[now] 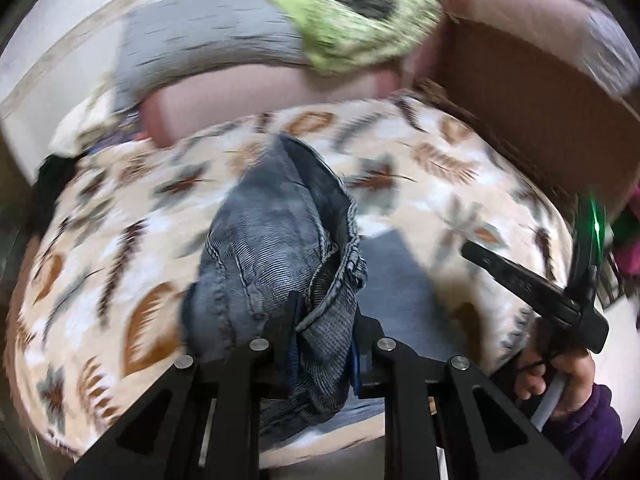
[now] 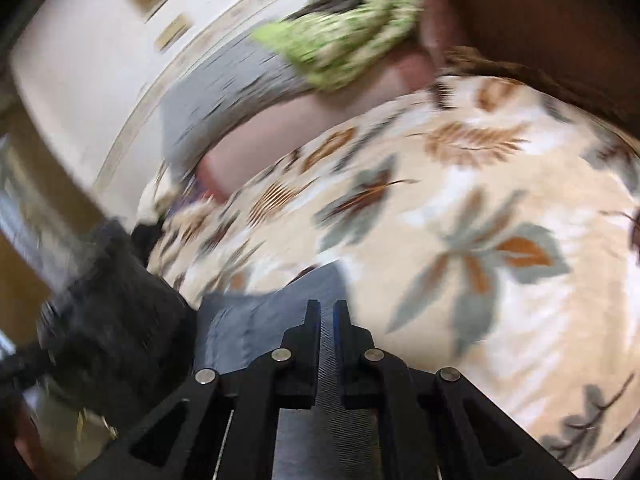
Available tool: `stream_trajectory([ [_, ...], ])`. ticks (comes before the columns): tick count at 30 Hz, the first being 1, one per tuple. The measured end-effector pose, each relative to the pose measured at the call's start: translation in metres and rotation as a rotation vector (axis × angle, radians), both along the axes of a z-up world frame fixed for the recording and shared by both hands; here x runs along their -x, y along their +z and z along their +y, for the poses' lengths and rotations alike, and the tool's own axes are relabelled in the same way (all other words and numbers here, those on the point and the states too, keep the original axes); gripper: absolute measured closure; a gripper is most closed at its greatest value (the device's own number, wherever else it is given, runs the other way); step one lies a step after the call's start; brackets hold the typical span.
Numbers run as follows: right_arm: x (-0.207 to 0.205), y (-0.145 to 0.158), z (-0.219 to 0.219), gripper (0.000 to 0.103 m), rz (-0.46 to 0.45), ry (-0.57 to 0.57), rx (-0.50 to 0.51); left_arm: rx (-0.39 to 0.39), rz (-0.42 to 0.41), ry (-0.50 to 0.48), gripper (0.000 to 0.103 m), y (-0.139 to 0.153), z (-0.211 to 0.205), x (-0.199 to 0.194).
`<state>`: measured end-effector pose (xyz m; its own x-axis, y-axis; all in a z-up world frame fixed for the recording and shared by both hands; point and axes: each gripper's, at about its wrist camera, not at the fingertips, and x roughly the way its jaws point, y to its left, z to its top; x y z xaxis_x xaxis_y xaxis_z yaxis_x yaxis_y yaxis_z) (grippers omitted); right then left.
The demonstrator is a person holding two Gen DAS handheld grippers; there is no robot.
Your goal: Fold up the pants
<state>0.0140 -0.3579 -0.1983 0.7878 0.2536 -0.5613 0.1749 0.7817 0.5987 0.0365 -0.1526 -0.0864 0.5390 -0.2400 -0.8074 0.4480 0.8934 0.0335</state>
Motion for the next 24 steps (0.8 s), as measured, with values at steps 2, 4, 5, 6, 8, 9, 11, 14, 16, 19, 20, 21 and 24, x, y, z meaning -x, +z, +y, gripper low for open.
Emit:
stream_trajectory([
  [2, 0.007, -0.005, -0.022, 0.096, 0.006, -0.051, -0.048, 0.000, 0.048, -0.067, 0.083, -0.016, -0.039, 0.001],
  [4, 0.016, -0.011, -0.044, 0.095, 0.019, -0.108, -0.097, 0.017, 0.099, -0.125, 0.081, -0.029, -0.067, 0.001],
  [5, 0.021, -0.012, -0.053, 0.093, 0.022, -0.126, -0.114, 0.035, 0.121, -0.129, 0.081, -0.033, -0.076, 0.000],
  [6, 0.025, -0.014, -0.060, 0.093, 0.018, -0.140, -0.136, 0.048, 0.129, -0.121, 0.080, -0.034, -0.078, -0.001],
  [8, 0.029, -0.015, -0.069, 0.093, 0.010, -0.154, -0.152, 0.076, 0.121, -0.118, 0.073, -0.028, -0.074, -0.002],
  [9, 0.030, -0.014, -0.070, 0.093, 0.009, -0.151, -0.148, 0.080, 0.101, -0.110, 0.068, -0.022, -0.067, -0.003],
  [11, 0.027, -0.015, -0.065, 0.093, 0.010, -0.113, -0.151, 0.096, 0.041, -0.062, 0.056, -0.005, -0.041, -0.011],
  [14, 0.018, -0.014, -0.045, 0.093, 0.008, -0.012, -0.167, 0.090, -0.035, 0.055, 0.040, 0.009, 0.001, -0.024],
  [16, 0.009, -0.011, -0.024, 0.089, 0.007, 0.087, -0.157, 0.060, -0.051, 0.113, 0.040, 0.008, 0.025, -0.031],
  [19, -0.004, -0.011, 0.004, 0.046, 0.009, 0.203, -0.173, 0.011, 0.011, 0.206, 0.040, -0.015, 0.066, -0.041],
  [20, -0.008, -0.010, 0.013, 0.043, 0.000, 0.224, -0.163, 0.008, 0.033, 0.224, 0.040, -0.024, 0.077, -0.043],
  [21, -0.013, -0.007, 0.023, 0.043, -0.002, 0.235, -0.118, 0.001, 0.053, 0.234, 0.040, -0.033, 0.084, -0.043],
  [24, -0.026, -0.012, 0.037, 0.043, 0.034, 0.241, -0.062, -0.018, 0.114, 0.256, 0.040, -0.061, 0.098, -0.043],
])
